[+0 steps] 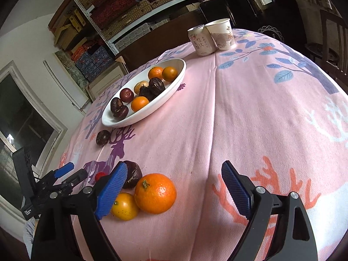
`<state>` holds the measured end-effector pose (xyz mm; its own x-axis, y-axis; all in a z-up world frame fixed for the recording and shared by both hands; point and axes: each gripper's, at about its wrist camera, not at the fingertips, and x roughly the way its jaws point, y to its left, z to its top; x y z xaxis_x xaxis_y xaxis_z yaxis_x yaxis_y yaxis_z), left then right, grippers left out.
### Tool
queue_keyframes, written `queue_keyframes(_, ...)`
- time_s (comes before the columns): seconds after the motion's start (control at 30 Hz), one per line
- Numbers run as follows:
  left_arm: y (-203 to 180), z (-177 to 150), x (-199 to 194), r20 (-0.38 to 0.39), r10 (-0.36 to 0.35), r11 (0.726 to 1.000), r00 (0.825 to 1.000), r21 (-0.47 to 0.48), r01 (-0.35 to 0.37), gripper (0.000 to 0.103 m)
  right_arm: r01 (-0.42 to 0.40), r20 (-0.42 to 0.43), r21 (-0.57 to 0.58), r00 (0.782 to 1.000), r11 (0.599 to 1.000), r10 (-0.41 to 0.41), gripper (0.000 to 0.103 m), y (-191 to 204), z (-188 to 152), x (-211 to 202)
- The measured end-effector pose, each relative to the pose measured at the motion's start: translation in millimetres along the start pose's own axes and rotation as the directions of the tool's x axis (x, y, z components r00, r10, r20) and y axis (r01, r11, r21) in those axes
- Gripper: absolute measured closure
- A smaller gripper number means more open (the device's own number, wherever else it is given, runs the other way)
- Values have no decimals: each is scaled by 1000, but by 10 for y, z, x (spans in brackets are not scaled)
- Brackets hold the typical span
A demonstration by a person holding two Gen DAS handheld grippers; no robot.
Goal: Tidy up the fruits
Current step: 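Grasp a red plum with the left gripper while the right gripper grasps an orange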
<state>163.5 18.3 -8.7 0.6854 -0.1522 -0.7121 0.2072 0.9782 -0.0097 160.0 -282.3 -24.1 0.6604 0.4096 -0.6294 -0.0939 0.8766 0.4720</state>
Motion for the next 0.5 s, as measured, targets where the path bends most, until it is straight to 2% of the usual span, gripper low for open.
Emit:
queue_keyframes(0.17,-141,-124,-144,15,-39,998,999,42,38,5,-34,-12,-5,999,999,34,13,19,-101,-90)
queue_keyframes(0.33,-329,-233,-281,30,-94,990,995,112,90,5,-34,-31,-43,999,998,33,13,78,-193,-140)
queue_keyframes(0.5,-510,-267,-269,-7,-165,968,986,189,164,5,-30,-47,-60,999,998,27,13,107,-215,-126)
